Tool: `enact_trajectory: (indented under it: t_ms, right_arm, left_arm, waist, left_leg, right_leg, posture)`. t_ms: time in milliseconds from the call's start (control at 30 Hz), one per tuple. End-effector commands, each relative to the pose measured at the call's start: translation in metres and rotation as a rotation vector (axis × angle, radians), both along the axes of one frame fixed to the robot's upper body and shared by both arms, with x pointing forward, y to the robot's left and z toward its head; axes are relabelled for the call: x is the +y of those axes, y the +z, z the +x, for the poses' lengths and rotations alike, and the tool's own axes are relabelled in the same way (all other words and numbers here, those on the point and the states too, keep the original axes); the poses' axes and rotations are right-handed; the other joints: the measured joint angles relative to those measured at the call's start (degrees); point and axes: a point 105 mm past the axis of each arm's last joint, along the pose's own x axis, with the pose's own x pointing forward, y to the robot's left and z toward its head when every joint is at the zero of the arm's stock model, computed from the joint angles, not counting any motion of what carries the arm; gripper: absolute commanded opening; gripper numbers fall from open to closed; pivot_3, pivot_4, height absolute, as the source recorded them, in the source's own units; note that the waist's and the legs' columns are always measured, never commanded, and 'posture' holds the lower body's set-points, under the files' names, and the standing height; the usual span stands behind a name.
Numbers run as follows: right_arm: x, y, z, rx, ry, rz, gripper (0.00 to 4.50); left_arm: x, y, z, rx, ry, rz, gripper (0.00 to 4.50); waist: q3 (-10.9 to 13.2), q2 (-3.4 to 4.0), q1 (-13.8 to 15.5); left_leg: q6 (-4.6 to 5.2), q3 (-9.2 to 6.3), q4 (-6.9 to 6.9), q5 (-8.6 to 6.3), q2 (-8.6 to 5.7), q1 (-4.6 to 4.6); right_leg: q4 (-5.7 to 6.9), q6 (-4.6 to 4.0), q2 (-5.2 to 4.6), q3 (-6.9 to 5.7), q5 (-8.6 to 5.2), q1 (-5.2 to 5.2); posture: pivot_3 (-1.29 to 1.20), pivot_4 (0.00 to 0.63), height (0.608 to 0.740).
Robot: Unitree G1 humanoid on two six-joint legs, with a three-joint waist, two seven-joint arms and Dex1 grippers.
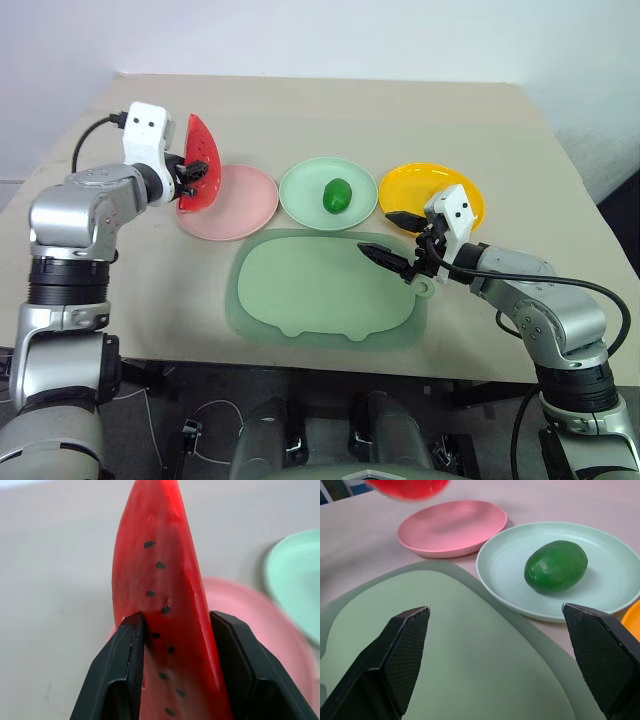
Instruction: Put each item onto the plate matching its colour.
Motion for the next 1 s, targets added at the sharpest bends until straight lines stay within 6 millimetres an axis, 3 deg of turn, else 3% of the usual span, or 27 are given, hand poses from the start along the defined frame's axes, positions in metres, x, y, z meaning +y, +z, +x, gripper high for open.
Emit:
enact_trajectory:
  t_ms: [33,200,400,500,767,933,1000]
  right_arm:
    - [-0.003,0.016,0.003,-0.066,-0.015,0.008,4.50]
    - [-0.005,0.016,0.003,-0.068,-0.028,0.000,4.50]
    - [-0.008,0.017,0.003,-0.072,-0.045,0.002,4.50]
    - [-0.008,0.017,0.002,-0.072,-0.046,-0.003,4.50]
    - [-0.009,0.016,0.001,-0.063,-0.043,-0.001,4.50]
    - [-0.010,0.019,0.002,-0.069,-0.039,0.015,4.50]
    - [-0.011,0.021,0.002,-0.071,-0.038,0.030,4.50]
  left_arm:
    - [-0.001,0.000,0.009,-0.010,0.004,0.007,1.70]
    - [0.009,-0.023,0.017,0.070,0.074,0.024,1.70]
    - [-0.002,-0.020,0.015,0.053,0.032,0.004,3.61]
    - [-0.008,-0.001,0.010,0.000,0.002,0.013,4.44]
    - [-0.018,0.041,-0.013,-0.111,-0.046,0.088,4.44]
    - [-0.031,0.051,-0.030,-0.179,-0.151,0.020,4.44]
    - [-0.039,0.048,-0.045,-0.255,-0.255,0.017,4.44]
  waist:
    - [0.00,-0.01,-0.13]
    - [0.01,-0.02,-0.28]
    - [0.01,-0.02,-0.08]
    - [0.03,-0.05,-0.12]
    - [0.03,-0.05,-0.20]
    - [0.03,-0.05,-0.18]
    - [0.03,-0.05,-0.22]
  left_leg:
    - [0.02,0.00,0.03,0.01,0.00,-0.02]
    - [0.12,-0.05,0.19,0.06,0.05,-0.11]
    - [0.16,-0.11,0.34,0.04,0.05,-0.19]
    - [0.18,-0.11,0.37,0.03,0.04,-0.21]
    - [0.19,-0.11,0.38,0.03,0.04,-0.20]
    - [0.19,-0.12,0.42,0.03,0.04,-0.19]
    - [0.19,-0.11,0.42,0.03,0.04,-0.18]
  right_leg:
    - [0.03,0.00,0.00,0.00,0.00,-0.02]
    - [0.17,0.00,0.00,-0.01,0.00,-0.10]
    - [0.22,0.00,-0.04,-0.04,0.00,-0.11]
    - [0.24,0.00,-0.06,-0.04,0.00,-0.12]
    - [0.32,0.01,-0.05,-0.04,-0.01,-0.13]
    - [0.38,0.02,-0.06,-0.03,-0.01,-0.12]
    - [0.38,0.02,-0.07,-0.03,-0.01,-0.13]
  posture:
    - [0.00,0.150,0.696]
    - [0.00,0.150,0.696]
    - [0.00,0.150,0.696]
    - [0.00,0.150,0.696]
    - [0.00,0.150,0.696]
    - [0.00,0.150,0.696]
    - [0.00,0.150,0.696]
